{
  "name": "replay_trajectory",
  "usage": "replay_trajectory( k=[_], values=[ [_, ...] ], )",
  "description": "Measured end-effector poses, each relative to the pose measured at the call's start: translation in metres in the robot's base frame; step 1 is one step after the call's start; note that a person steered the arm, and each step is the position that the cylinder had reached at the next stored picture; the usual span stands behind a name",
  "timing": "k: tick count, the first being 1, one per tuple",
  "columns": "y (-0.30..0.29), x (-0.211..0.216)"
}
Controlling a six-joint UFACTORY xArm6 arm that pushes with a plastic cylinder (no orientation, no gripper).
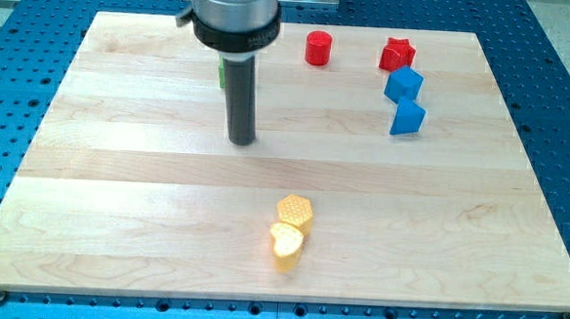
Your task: Place the green circle closer to the green star
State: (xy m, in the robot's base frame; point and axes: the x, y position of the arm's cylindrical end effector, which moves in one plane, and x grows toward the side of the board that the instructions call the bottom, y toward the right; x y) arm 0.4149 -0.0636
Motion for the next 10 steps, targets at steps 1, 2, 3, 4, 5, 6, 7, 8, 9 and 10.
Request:
replay_trajectory(
  k=[1, 2, 3, 4, 5, 6, 7, 8, 9, 10],
  values=[
    [-0.054, -0.028],
    [-0.059, -0.067],
    [-0.062, -0.156],
    [-0.062, -0.222],
    [-0.009, -0.215],
    [0.016, -0.17],
    [0.015, -0.128],
    [0.009, -0.194],
    [-0.022, -0.196],
    [-0.01, -0.113]
  ],
)
